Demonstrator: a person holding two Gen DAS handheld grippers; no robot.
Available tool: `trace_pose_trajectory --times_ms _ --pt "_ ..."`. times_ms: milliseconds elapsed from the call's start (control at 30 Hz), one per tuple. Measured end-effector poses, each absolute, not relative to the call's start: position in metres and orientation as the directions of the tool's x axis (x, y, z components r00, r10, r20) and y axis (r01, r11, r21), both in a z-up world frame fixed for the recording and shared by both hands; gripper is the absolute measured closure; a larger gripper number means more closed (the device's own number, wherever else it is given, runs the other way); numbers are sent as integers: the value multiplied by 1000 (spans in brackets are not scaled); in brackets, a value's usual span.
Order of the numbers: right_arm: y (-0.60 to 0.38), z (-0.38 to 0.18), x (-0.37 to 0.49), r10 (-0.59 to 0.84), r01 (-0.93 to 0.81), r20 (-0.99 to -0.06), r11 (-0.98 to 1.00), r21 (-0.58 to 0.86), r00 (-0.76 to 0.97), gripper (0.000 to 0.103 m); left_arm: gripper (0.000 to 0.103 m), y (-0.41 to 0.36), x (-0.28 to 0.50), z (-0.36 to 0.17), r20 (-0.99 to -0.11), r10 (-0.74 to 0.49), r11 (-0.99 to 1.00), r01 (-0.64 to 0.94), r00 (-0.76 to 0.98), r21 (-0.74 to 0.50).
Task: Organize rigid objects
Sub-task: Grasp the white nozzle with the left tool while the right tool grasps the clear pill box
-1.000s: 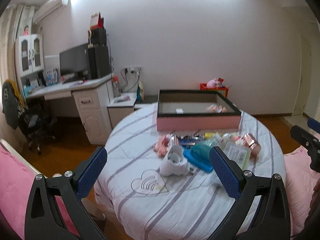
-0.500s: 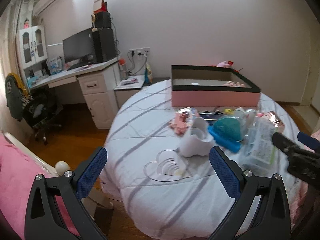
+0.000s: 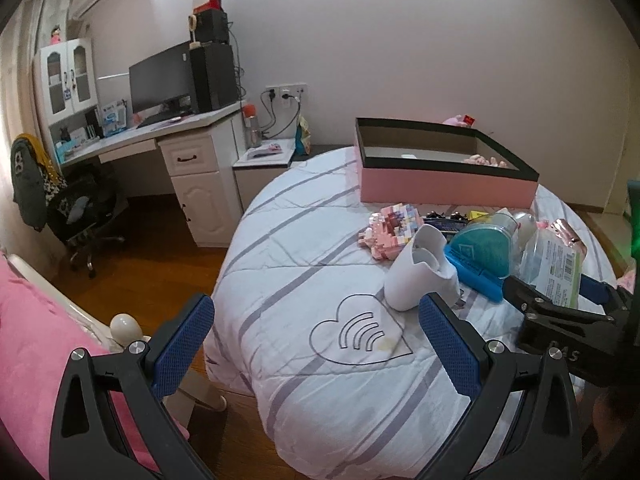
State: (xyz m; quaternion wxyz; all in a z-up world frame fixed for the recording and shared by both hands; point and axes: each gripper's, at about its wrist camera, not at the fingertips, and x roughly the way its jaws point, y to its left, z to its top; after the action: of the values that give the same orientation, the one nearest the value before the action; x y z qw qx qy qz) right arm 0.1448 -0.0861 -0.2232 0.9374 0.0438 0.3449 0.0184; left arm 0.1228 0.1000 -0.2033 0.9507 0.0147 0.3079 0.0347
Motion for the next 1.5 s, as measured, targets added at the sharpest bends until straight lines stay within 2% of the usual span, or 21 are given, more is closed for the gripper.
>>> trace_pose_trajectory --times_ms 100,500,800,900,1000,1033,1100,1133,1500 --pt "-96 -224 143 109 -37 -649 992 123 753 21 0 95 126 -205 -591 59 998 -41 805 44" --pt "-146 -215 126 106 -53 -639 993 101 762 30 0 72 153 -226 -650 7 1000 14 760 28" --pt "-157 -220 132 155 -92 -637 987 131 755 30 0 61 191 -238 -688 -75 997 48 722 -59" --pt "-159 -221 136 161 -95 -637 986 136 754 30 0 52 197 -238 -687 -44 999 48 726 -13" --pt "-159 -222 139 168 -100 -639 985 141 751 30 1 46 200 -242 -694 -64 997 70 717 -19" --pt "-159 -223 140 168 -99 -641 985 143 749 30 4 46 202 -244 -701 -60 997 70 711 -15" --pt "-159 -223 142 170 -100 -641 984 144 748 30 30 47 202 -245 -700 -88 996 87 709 -36" --pt "-159 -223 142 169 -102 -642 985 141 748 30 36 48 203 -246 -702 -99 994 95 706 -45" --pt "-157 -215 137 164 -118 -626 986 115 763 32 38 45 186 -230 -669 -114 992 123 735 -35"
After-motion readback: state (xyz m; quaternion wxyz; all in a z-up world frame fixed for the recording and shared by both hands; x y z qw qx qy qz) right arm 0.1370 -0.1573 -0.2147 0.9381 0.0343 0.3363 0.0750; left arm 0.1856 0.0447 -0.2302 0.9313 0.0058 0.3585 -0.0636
